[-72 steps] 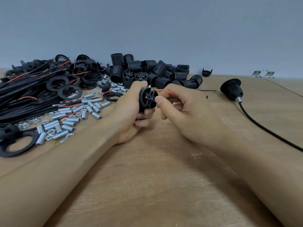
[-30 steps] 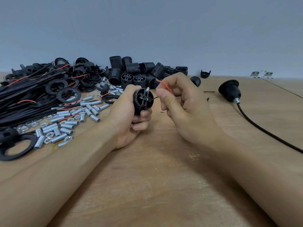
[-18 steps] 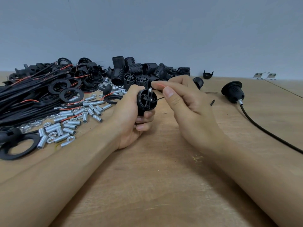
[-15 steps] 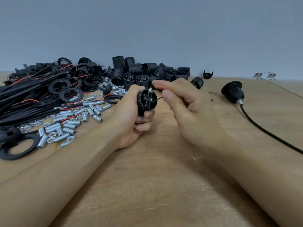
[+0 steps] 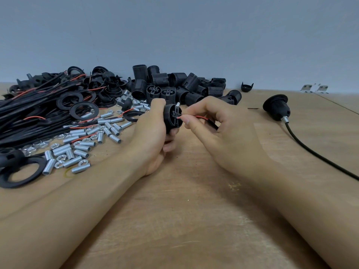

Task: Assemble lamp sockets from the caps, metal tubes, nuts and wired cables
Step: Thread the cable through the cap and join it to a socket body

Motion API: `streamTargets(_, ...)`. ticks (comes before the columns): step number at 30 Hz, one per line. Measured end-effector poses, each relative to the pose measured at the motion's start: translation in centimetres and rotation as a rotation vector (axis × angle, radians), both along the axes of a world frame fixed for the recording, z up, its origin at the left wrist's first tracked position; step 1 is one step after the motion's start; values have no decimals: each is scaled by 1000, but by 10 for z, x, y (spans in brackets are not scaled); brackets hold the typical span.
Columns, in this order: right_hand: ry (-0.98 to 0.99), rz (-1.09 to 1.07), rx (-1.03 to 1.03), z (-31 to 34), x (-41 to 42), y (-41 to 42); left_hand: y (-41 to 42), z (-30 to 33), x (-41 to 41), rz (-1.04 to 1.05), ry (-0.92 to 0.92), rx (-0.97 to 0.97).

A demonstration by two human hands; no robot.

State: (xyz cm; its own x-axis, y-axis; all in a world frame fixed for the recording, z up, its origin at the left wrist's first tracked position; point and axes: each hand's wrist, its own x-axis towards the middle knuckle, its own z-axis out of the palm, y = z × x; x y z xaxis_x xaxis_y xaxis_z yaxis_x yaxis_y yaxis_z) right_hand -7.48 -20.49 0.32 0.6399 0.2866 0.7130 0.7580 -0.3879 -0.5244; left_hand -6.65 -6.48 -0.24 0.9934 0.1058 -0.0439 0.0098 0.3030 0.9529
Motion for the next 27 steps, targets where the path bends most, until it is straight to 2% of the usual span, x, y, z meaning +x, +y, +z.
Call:
streamTargets(4,-12,-51,-17,-2,3,0,-2,1,0,2,16,5)
streamTargets(10,32,-51,13,-1,3,1,-4,-1,-1,30,-12,129)
streamTargets(20,55,13,-4,0,1,0,-2,0,-1,-16,14,75)
streamTargets(27,59,9,-27,0,1,0,-3,0,-1,-10,2,123)
